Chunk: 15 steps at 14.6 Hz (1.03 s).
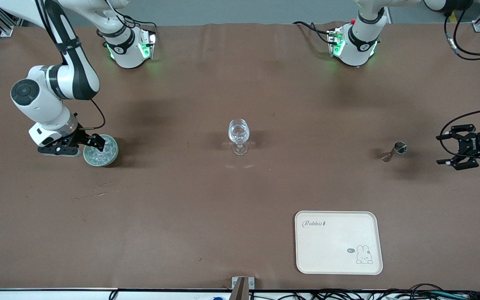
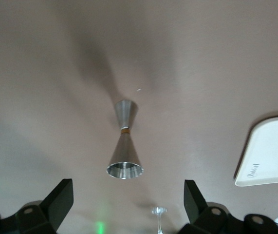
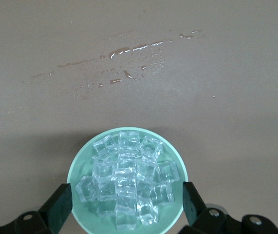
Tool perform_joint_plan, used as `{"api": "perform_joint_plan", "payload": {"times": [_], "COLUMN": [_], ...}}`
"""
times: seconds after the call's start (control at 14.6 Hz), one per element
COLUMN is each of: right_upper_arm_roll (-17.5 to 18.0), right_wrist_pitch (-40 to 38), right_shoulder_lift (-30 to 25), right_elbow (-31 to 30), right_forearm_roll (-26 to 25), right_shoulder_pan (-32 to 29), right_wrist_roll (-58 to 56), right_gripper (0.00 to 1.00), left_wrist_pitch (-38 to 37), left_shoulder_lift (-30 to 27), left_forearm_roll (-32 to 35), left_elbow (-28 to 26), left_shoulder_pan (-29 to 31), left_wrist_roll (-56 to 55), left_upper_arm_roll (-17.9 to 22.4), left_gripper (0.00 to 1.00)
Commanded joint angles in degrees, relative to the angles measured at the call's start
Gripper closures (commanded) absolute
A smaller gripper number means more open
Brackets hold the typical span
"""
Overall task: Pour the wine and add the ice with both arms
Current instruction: 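Reach the right gripper to the ice bowl while the left gripper reaches the jigger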
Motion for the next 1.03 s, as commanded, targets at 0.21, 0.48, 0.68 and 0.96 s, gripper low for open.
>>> {"api": "perform_joint_plan", "payload": {"times": [0.21, 0.48, 0.68, 0.96], "right_upper_arm_roll": [0.4, 0.5, 0.6, 0.7], "right_wrist_pitch": [10.4, 10.6, 10.5, 10.4], "right_shoulder_lift": [1.9, 1.6, 1.5, 1.5], "right_elbow": [-5.2, -7.0, -7.7, -7.7], "right_forearm_roll": [-3.6, -3.7, -3.7, -3.8], "right_shoulder_pan": [-2.0, -1.9, -1.7, -1.6], "right_wrist_roll": [-0.6, -0.6, -0.4, -0.2], "right_gripper": [0.00, 0.03, 0.11, 0.27], "left_wrist_pitch": [-5.3, -5.5, -5.5, -4.7], "left_shoulder_lift": [5.8, 7.3, 9.9, 10.3], "left_forearm_roll": [-5.1, -7.9, -12.7, -15.7], "left_elbow": [0.5, 0.1, -1.4, -4.5], "left_shoulder_pan": [0.8, 0.6, 0.6, 0.2], "left_wrist_roll": [0.5, 0.8, 1.1, 2.1], "left_upper_arm_roll": [1.0, 0.8, 0.7, 0.6], "left_gripper": [0.00, 0.00, 0.00, 0.00]}}
